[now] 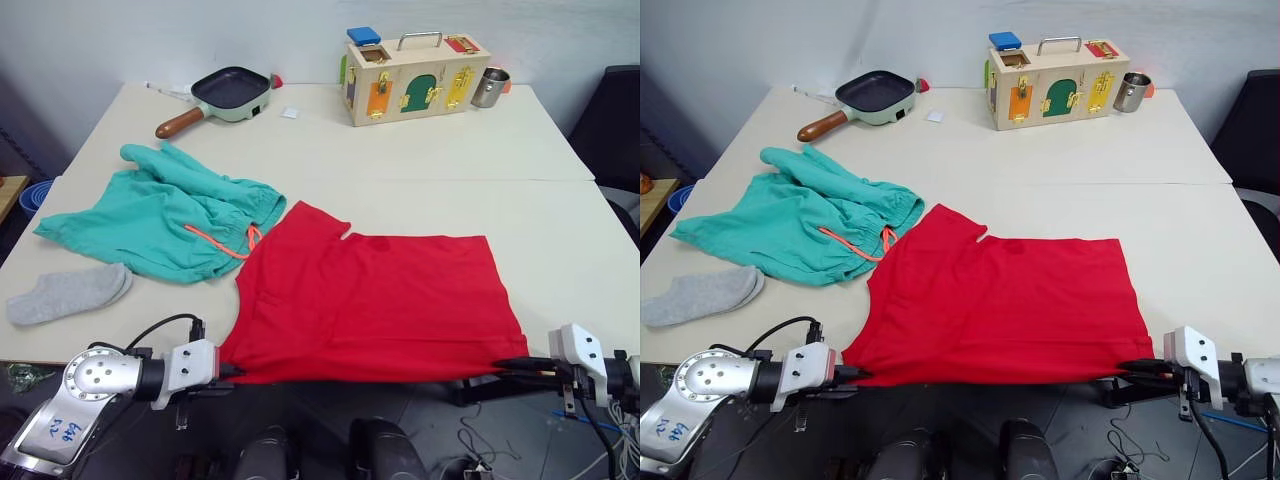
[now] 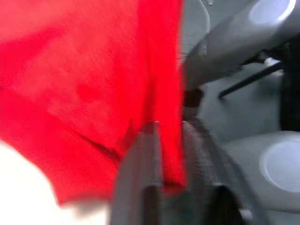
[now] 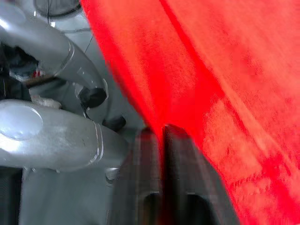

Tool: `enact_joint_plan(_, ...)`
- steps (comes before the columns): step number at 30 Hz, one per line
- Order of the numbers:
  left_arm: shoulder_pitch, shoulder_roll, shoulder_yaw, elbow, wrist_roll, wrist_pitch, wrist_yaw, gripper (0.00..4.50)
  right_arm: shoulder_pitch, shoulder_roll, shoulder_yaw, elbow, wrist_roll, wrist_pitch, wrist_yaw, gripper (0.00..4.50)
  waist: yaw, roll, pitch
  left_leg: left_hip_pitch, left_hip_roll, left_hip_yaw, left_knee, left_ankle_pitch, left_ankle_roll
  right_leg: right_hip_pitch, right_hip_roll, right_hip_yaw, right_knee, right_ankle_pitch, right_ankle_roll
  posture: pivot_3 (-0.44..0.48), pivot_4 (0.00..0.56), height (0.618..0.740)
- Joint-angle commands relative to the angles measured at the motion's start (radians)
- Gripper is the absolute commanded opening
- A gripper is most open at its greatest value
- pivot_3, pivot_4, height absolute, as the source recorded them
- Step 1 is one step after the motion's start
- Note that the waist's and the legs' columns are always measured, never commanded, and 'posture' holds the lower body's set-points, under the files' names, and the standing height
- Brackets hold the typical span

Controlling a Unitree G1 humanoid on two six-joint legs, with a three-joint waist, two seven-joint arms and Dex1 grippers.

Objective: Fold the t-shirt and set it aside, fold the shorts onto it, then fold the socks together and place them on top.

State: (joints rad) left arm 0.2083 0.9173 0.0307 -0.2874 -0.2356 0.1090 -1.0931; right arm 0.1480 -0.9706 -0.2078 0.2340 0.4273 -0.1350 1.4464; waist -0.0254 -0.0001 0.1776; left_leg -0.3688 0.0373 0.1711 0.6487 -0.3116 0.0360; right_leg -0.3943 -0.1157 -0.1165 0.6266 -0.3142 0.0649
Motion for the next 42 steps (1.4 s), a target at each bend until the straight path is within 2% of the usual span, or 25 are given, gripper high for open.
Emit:
enact_joint_plan(1, 0.007, 0.021, 0.062, -0.039, -0.039, 0.003, -0.017, 2.21, 0.034, -0.033, -0.038, -0.034, 0.026, 0.059, 0.030, 2.04, 0.000, 0.000, 0.000, 0.000, 0.000, 0.000, 0.000, 0.000, 0.000, 0.000, 0.000, 0.000, 0.000, 0.000, 0.000, 0.000, 0.150, 0.740)
enact_joint_plan(4, 0.010, 0.046, 0.135, -0.060, -0.119, 0.065, -0.054, 3.16, 0.075, -0.077, -0.078, -0.094, 0.073, 0.152, 0.067, 3.10, 0.004, -0.001, 0.000, -0.001, 0.000, 0.000, 0.000, -0.001, -0.001, 0.000, 0.000, 0.000, 0.000, 0.000, 0.000, 0.000, 0.150, 0.740)
enact_joint_plan(8, -0.071, 0.102, 0.267, -0.069, -0.352, 0.332, -0.076, 4.35, 0.075, -0.162, -0.153, -0.140, 0.176, 0.376, 0.096, 4.46, 0.009, -0.001, 0.001, -0.002, 0.000, -0.003, 0.001, 0.000, -0.001, -0.001, -0.001, 0.000, 0.000, 0.000, -0.001, 0.000, 0.150, 0.740)
enact_joint_plan(12, -0.298, 0.058, 0.245, 0.024, -0.410, 0.461, 0.021, 4.45, -0.094, -0.153, -0.141, -0.062, 0.191, 0.450, 0.052, 4.50, 0.009, -0.001, 0.001, -0.002, 0.000, -0.003, 0.000, 0.001, -0.001, 0.000, 0.000, 0.000, 0.000, -0.001, -0.001, 0.000, 0.150, 0.740)
enact_joint_plan(15, -0.485, 0.013, 0.154, 0.128, -0.352, 0.533, 0.106, 4.45, -0.297, -0.106, -0.094, 0.064, 0.155, 0.473, -0.017, 4.50, 0.010, -0.001, 0.002, -0.002, -0.001, -0.003, 0.000, 0.002, -0.001, 0.000, 0.000, -0.001, 0.001, 0.000, 0.000, 0.000, 0.150, 0.740)
enact_joint_plan(18, -0.667, -0.066, 0.058, 0.267, -0.296, 0.579, 0.160, 4.45, -0.522, -0.046, 0.011, 0.209, 0.046, 0.457, -0.078, 4.50, 0.007, -0.002, 0.002, -0.003, -0.001, -0.001, 0.001, 0.004, 0.001, -0.001, 0.001, -0.002, 0.002, 0.000, 0.000, 0.000, 0.150, 0.740)
enact_joint_plan(23, -0.884, -0.193, -0.072, 0.496, -0.164, 0.521, 0.178, 4.45, -0.790, 0.051, 0.122, 0.469, -0.140, 0.361, -0.215, 4.50, 0.000, -0.005, 0.004, -0.006, -0.002, 0.002, 0.003, 0.008, 0.001, -0.004, 0.003, -0.001, 0.005, 0.000, 0.001, 0.000, 0.150, 0.740)
enact_joint_plan(28, -1.093, -0.328, -0.132, 0.863, -0.027, 0.448, 0.258, 4.45, -0.991, 0.119, 0.188, 0.729, -0.269, 0.278, -0.303, 4.50, -0.001, -0.007, 0.005, -0.008, -0.004, 0.003, 0.006, 0.008, 0.003, -0.005, 0.003, -0.001, 0.010, 0.001, 0.003, 0.000, 0.150, 0.740)
enact_joint_plan(32, -1.191, -0.391, -0.122, 1.050, 0.011, 0.408, 0.263, 4.45, -1.084, 0.149, 0.217, 0.848, -0.334, 0.251, -0.321, 4.50, -0.003, -0.008, 0.006, -0.008, -0.004, 0.003, 0.007, 0.008, 0.003, -0.005, 0.003, 0.000, 0.011, 0.000, 0.004, 0.000, 0.150, 0.740)
enact_joint_plan(40, -1.259, -0.461, -0.144, 1.214, 0.089, 0.313, 0.213, 4.45, -1.180, 0.185, 0.239, 0.967, -0.423, 0.244, -0.350, 4.50, -0.005, -0.008, 0.006, -0.009, -0.003, 0.003, 0.009, 0.008, 0.003, -0.006, 0.003, 0.000, 0.015, 0.000, 0.005, 0.000, 0.150, 0.740)
enact_joint_plan(42, -1.269, -0.470, -0.143, 1.240, 0.104, 0.297, 0.208, 4.06, -1.195, 0.198, 0.236, 0.977, -0.431, 0.245, -0.351, 4.11, -0.005, -0.008, 0.006, -0.009, -0.003, 0.003, 0.010, 0.008, 0.003, -0.006, 0.002, 0.000, 0.016, 0.000, 0.005, 0.000, 0.150, 0.740)
